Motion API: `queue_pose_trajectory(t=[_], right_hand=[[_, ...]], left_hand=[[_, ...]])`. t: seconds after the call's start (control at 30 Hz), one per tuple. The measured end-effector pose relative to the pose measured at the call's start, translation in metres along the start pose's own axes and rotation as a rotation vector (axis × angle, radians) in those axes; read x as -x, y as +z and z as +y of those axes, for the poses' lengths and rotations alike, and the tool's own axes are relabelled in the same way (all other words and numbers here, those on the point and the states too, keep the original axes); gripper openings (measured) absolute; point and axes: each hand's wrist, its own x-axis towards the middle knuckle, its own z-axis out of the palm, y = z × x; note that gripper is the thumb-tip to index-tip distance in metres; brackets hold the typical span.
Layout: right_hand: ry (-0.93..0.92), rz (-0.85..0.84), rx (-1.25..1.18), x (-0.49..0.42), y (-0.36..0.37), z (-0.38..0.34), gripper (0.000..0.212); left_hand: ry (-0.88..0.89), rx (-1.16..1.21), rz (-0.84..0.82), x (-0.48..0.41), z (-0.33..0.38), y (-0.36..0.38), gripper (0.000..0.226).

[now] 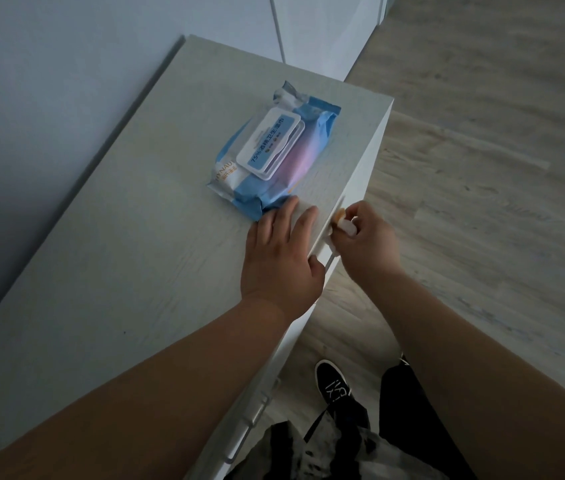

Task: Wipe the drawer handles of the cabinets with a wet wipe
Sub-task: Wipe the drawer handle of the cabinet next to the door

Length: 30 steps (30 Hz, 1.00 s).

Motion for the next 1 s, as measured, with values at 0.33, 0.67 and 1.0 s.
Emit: queue_pose_trajectory(t=[0.33, 0.67, 1.0], right_hand=[[0.246, 0.147, -0.209, 0.017, 0.016, -0.007, 0.009], [0.161, 0.117, -0.135, 0.009, 0.007, -0.008, 0.01], [0.273, 0.107, -0.226, 0.011, 0.007, -0.008, 0.022]], left_hand=[[0.005, 0.014, 0.015, -0.001, 0.0, 0.0, 0.073], [0.006, 0.005, 0.006, 0.0, -0.001, 0.0, 0.073], [0.009, 0.01, 0.021, -0.001, -0.001, 0.0, 0.073]])
